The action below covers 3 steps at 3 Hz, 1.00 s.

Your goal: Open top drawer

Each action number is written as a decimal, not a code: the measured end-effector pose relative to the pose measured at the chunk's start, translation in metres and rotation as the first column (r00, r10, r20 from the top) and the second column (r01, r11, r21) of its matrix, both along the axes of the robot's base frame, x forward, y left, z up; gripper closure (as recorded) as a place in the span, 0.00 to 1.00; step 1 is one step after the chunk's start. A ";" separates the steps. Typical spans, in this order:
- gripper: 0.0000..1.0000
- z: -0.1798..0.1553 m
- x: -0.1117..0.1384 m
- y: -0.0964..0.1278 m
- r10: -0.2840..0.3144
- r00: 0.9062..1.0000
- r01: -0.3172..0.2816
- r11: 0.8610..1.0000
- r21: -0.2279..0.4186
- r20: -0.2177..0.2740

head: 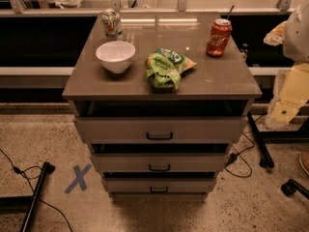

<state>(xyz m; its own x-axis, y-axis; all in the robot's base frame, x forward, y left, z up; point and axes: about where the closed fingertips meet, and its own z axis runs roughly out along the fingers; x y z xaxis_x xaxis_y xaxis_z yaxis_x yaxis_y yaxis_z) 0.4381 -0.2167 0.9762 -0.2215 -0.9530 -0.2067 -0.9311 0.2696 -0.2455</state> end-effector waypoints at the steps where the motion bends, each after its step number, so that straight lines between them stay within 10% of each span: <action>1: 0.00 0.000 0.000 0.000 0.000 1.000 0.000 1.000 0.000 0.000; 3: 0.00 -0.107 -0.010 -0.024 0.080 0.996 -0.080 0.997 -0.005 0.045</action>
Offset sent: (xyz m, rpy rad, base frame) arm 0.0226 -0.0259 -0.1329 0.0296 -0.0452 0.0555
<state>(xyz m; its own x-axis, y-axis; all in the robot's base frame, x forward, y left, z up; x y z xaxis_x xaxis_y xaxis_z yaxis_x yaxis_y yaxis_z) 0.4279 -0.2405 0.8688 -0.1347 -0.9681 -0.2113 -0.9376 0.1935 -0.2888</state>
